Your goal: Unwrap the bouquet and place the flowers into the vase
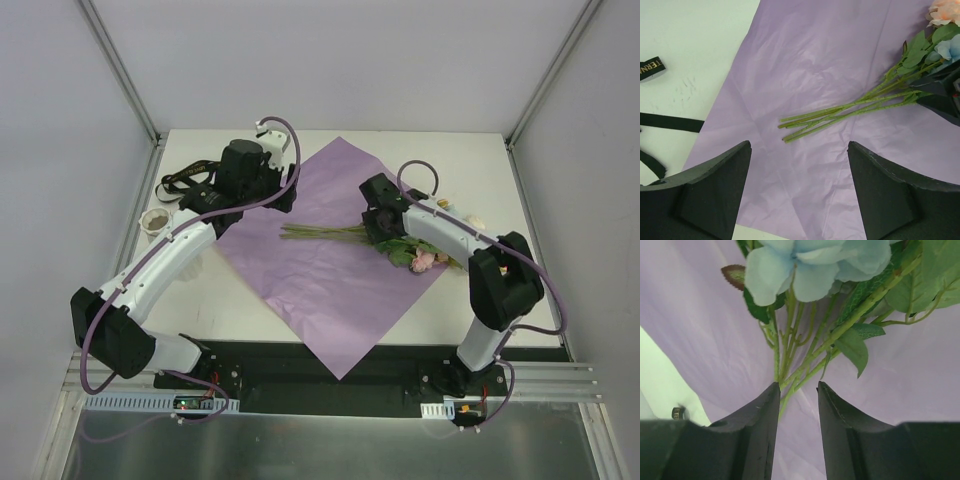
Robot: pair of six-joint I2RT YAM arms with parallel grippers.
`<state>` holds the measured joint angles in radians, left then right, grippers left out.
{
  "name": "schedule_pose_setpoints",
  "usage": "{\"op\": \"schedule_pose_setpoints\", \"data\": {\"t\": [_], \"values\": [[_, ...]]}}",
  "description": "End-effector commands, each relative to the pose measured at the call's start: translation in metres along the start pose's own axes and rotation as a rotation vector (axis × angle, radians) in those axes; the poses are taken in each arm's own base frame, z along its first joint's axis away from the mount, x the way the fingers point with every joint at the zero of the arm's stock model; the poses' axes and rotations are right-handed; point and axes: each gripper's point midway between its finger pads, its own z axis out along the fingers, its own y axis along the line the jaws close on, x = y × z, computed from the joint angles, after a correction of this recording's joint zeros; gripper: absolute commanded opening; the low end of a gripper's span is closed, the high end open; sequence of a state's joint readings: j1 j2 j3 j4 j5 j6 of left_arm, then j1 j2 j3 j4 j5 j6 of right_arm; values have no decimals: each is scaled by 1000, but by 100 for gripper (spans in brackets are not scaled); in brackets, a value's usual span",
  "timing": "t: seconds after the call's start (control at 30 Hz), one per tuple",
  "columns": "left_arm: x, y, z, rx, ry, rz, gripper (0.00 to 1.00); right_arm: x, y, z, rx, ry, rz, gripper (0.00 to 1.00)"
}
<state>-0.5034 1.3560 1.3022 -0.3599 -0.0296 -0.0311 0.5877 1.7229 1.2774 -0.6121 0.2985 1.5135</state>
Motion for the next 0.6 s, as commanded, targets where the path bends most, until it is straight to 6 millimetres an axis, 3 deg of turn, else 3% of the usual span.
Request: {"op": "schedule_pose_setpoints", "data": {"t": [0.0,0.47,0.57], "values": [[-9,-10,-3,40,-37,12,77,-1,3,2,24,-23,74,39],[-10,-15,-6,68,-44,8,77,10,1,28,80,-14,100,37],[-10,-15,-5,71,-42,8,77,11,2,30,78,-16,104,31]]}}
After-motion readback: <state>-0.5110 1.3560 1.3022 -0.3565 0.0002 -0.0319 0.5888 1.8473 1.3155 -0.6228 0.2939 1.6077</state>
